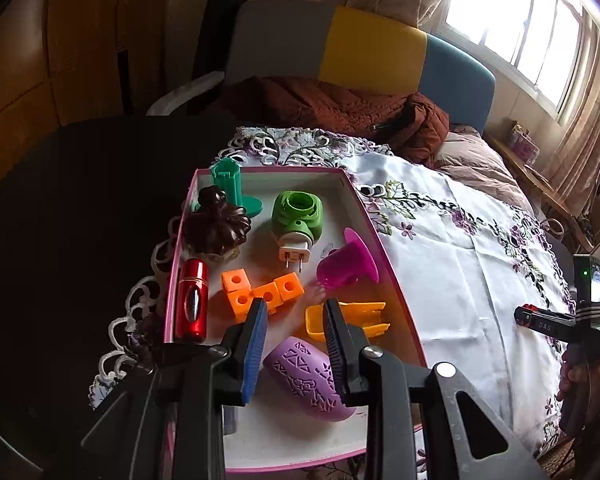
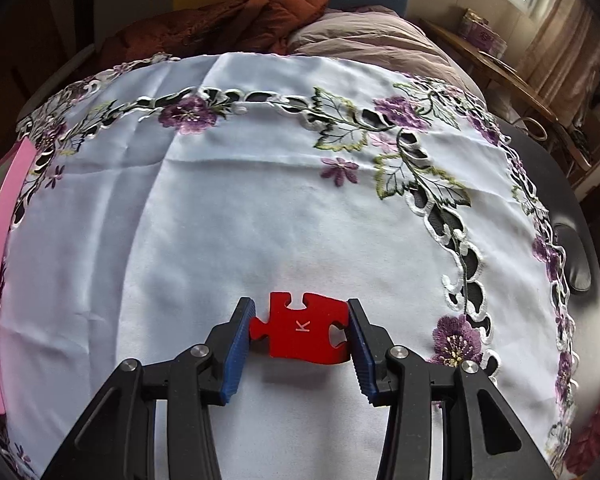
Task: Organize rigid objects
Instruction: 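Carry the yellow clip into the tray and open the left tool, then carry the red puzzle piece into the tray and open the right tool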
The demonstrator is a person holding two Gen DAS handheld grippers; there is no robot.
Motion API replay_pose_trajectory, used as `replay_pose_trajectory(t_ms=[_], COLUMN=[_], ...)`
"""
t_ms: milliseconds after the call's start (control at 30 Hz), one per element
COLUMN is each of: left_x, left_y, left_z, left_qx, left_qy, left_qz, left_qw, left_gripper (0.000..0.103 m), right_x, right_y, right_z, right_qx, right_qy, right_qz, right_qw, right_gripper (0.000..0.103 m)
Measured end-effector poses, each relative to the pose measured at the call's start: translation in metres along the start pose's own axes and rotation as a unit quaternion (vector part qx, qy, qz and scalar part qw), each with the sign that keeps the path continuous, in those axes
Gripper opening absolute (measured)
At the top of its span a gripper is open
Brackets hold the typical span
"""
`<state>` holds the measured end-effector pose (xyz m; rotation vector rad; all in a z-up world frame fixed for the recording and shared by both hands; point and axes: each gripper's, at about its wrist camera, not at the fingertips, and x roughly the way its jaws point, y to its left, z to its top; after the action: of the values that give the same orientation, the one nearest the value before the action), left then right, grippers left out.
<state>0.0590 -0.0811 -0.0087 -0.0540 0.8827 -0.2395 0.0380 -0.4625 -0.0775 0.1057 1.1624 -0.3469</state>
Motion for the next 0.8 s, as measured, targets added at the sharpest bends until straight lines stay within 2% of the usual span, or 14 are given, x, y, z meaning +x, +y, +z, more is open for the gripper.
replay_pose_trajectory(t_ms=[233,700,800], left_x=[-0.012,-0.018,-0.02], left_y=[0.005,0.025,0.032], left_z=[-0.007,-0.019,-0.019], left_qx=[0.004,-0.01,-0.017], left_qy=[-0.007,-0.003,-0.004], left_qz=[0.008,0.023,0.026], left_qw=[0.9999,0.9997,0.9995], left_gripper=[0.028,0.028,0.028], right_x=[-0.002,-0.002,-0.004], right_y=[0.021,0.027,0.029], right_z=[-0.003,-0.005,-0.004], right_qx=[-0.041,-0.049,-0.046], right_qy=[-0.006,-0.008,-0.005], right_qz=[0.026,0.024,0.037], right_qw=[0.999,0.998,0.998], right_gripper=[0.046,0.046,0.046])
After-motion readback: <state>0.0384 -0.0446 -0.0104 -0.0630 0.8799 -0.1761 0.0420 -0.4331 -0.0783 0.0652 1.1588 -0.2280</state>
